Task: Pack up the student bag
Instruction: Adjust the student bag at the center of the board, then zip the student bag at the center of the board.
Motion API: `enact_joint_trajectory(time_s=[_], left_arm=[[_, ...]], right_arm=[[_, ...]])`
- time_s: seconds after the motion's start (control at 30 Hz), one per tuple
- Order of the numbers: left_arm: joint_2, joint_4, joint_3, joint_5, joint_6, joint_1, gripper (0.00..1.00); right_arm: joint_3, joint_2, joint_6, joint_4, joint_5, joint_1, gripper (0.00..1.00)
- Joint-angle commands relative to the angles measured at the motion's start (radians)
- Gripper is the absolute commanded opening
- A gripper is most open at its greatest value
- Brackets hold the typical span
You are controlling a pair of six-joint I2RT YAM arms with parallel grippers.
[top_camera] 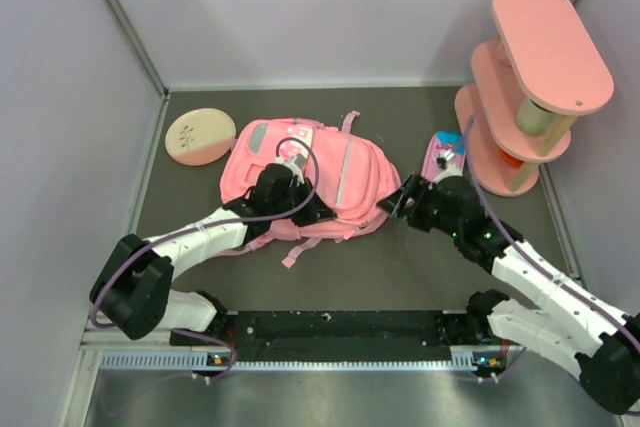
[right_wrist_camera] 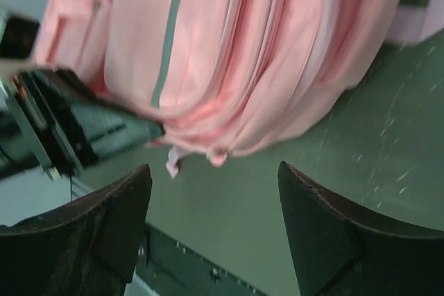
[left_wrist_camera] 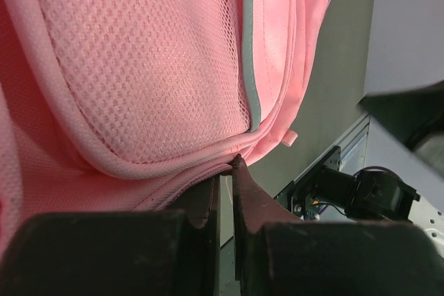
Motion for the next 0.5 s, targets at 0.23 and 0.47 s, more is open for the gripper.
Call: enact_joint_trajectory(time_s=[0.23, 0.47], left_arm=[[-0.038, 0.041, 0.073, 0.052, 0.038, -0.004, 0.00], [-0.057, 0.027, 0.071, 0.051, 0.046, -0.001, 0.00]], right_arm=[[0.093, 0.113, 0.142, -0.105, 0.319, 0.399, 0.63], [0.236, 0.335, 0.192, -0.149, 0.437, 0.503, 0.53]])
